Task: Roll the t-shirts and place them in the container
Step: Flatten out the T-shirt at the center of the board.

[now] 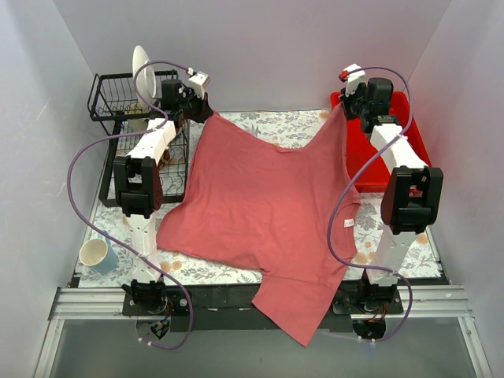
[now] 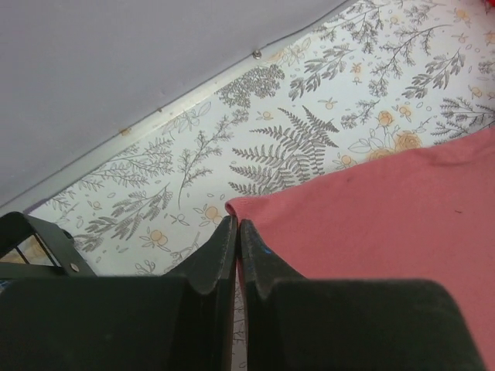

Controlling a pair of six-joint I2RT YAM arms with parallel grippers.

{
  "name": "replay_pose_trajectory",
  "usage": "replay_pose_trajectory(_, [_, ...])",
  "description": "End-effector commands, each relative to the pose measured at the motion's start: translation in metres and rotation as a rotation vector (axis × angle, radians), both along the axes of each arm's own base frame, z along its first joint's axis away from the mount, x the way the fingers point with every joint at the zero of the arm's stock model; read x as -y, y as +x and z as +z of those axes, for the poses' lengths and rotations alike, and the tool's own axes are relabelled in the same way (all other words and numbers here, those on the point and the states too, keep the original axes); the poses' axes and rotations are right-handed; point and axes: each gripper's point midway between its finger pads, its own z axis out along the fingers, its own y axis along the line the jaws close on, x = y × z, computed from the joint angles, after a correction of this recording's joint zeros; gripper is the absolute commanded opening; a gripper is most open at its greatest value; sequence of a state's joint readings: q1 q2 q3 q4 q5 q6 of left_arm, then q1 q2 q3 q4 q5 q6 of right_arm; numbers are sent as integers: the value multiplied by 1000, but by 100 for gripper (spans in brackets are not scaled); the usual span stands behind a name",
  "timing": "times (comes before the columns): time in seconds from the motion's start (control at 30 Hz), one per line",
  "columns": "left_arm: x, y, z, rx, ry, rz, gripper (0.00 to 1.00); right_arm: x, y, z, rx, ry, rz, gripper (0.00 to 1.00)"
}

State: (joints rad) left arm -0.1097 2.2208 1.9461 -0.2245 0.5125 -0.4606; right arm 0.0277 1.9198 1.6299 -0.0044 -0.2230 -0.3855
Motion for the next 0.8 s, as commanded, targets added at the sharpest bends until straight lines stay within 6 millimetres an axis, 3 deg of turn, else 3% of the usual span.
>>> replay_pose_trajectory(0.0, [-10,9,40,89,-4,11,0,6,3,53,127,-44,-18,1])
replay_pose_trajectory(0.13, [-7,-6,49,84,-17,-9,0,9,-19,64,133,-60,-21,1])
replay_pose_trajectory(0.4, [-5,-58,61,53,-6,-70,0,10,-62,61,48,-61,-18,1])
replay_pose_trajectory(0.67, [-10,-88,81,95,50,-110,0,8,-101,68,11,-59,2,1])
replay_pose_trajectory(0.77, [-11,-103,83,100,75,-141,0,7,-122,62,-21,-55,11,1])
